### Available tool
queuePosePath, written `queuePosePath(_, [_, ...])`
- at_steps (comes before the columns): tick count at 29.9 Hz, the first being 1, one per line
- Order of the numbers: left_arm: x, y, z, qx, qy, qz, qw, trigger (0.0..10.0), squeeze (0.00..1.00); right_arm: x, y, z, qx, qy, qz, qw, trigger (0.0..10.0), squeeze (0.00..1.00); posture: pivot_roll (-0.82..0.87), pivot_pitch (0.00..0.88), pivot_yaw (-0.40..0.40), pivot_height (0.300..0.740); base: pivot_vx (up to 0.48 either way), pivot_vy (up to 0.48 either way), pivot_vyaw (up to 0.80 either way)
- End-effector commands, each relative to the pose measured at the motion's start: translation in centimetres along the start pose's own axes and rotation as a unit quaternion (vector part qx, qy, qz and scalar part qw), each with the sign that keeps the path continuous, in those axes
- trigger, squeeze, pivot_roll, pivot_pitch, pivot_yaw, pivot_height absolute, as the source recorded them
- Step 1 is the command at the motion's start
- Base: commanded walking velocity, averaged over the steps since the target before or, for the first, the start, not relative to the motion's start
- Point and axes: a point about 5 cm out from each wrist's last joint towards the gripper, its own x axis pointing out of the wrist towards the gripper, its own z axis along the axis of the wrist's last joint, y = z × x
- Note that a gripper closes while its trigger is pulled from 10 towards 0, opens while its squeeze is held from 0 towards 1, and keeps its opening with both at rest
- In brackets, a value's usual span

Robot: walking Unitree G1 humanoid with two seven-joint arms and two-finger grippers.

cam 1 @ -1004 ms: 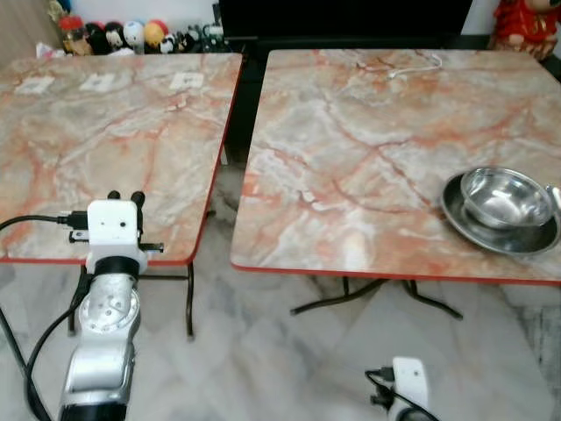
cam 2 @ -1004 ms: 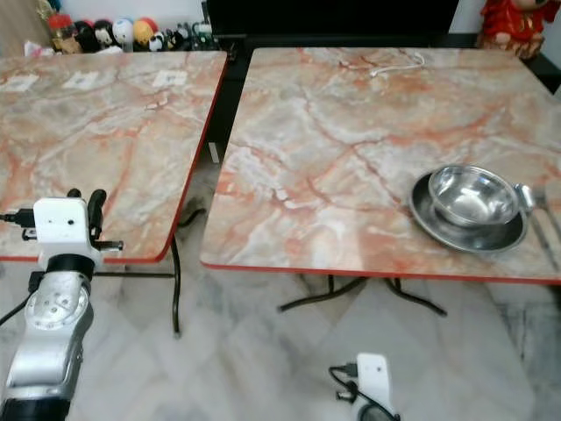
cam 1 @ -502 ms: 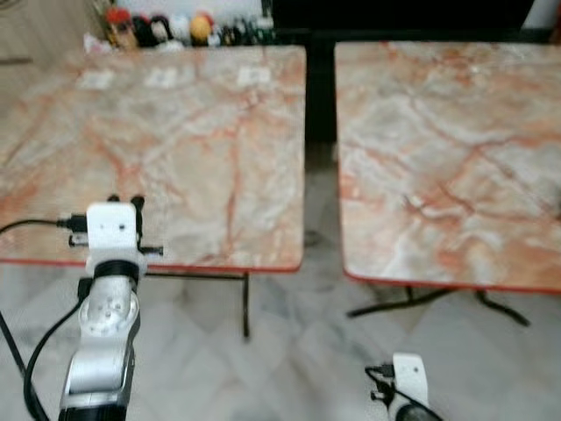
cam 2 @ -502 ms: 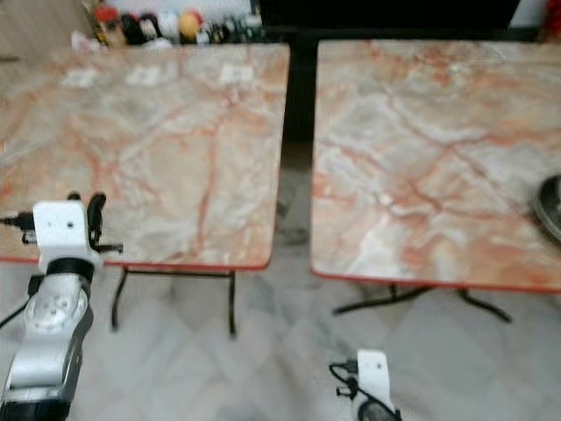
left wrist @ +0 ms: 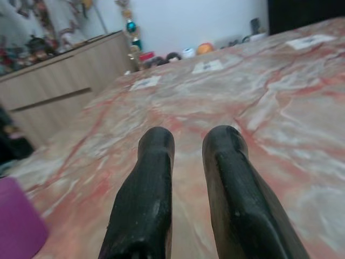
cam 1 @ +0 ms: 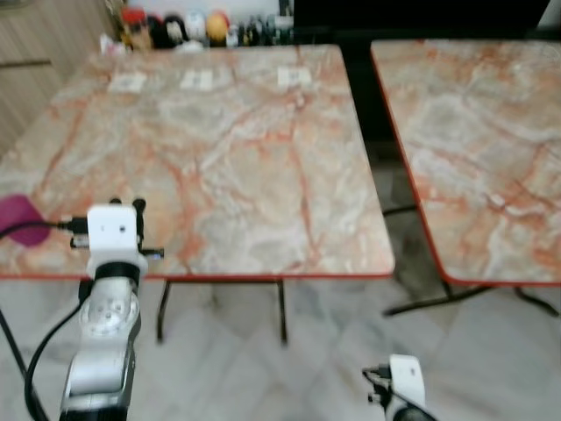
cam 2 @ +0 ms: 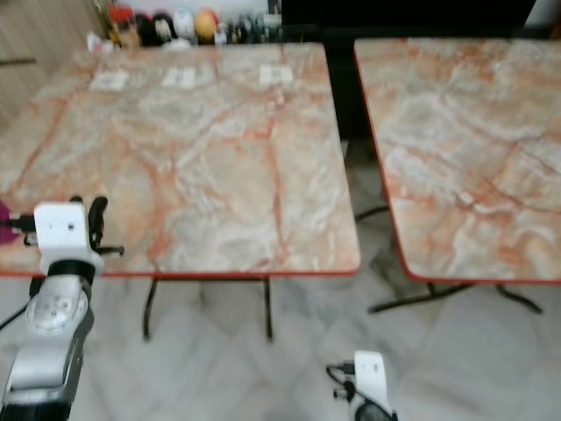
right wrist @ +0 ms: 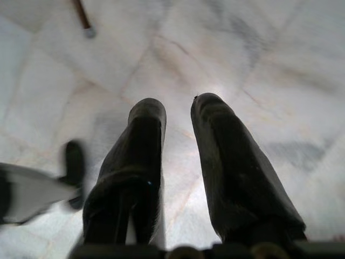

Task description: Setting the table

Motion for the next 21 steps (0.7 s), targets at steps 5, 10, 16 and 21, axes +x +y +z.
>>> queuePosePath(5, [0.0, 0.6, 0.4, -0.002, -0.009, 0.002, 1.0, 10.0, 0.0, 0.0, 0.4, -0.3, 0.001, 0.007, 0.004, 1.0, 10.0, 0.0, 0.05, 0.103, 0.004, 0.74, 0.0, 0.48, 0.0])
queuePosePath(10, [-0.1, 0.5, 0.4, -0.007, -0.011, -0.007, 1.0, 10.0, 0.0, -0.1, 0.5, -0.6, -0.004, 0.01, 0.008, 1.0, 10.0, 0.0, 0.06, 0.062, 0.013, 0.74, 0.0, 0.48, 0.0])
queuePosePath(16, [-0.1, -0.6, 0.8, -0.03, -0.019, -0.063, 0.997, 10.0, 0.0, -0.1, 0.6, -0.8, -0.006, 0.014, 0.009, 1.0, 10.0, 0.0, 0.06, 0.027, 0.024, 0.74, 0.0, 0.251, 0.0])
queuePosePath(21, [-0.1, -0.9, 0.9, -0.038, -0.018, -0.069, 0.997, 10.0, 0.0, -0.1, 0.4, -0.7, -0.002, 0.011, 0.006, 1.0, 10.0, 0.0, 0.06, 0.054, 0.018, 0.74, 0.0, 0.05, 0.0])
